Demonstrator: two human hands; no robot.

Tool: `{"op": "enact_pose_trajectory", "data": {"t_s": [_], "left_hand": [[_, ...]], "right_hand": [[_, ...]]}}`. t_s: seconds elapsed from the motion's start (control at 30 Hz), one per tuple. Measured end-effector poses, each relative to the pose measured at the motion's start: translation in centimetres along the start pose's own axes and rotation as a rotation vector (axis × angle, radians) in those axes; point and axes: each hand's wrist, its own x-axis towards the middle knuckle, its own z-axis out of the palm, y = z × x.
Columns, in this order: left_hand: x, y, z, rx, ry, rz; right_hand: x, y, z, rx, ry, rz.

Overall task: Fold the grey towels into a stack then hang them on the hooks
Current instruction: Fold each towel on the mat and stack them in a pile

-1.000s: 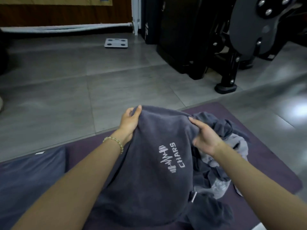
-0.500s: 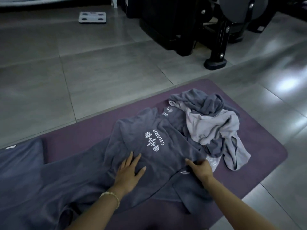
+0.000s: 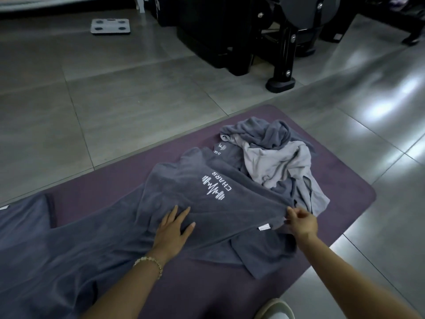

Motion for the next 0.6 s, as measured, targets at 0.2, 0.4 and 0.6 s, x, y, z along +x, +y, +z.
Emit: {"op": "enact_pose_trajectory", "data": {"t_s": [0.2,0.4,0.6], "left_hand": [[-3.8,0.9,-2.1,-0.095,0.018,0.009],[-11.6,-1.3,-12.6,-0.026,0.173,0.011],[-22.7,-6.5,-26.3,0.165,0.347,-0.122]], "right_hand": [[-4.6,-2.7,0.2,-0.158,-0.199,-0.05],[-14.7,-10.8,0.4,-0.437,-0.484,-0.305],[-27.5,-20.5,4.5,-0.774,-0.713,-0.734]]}}
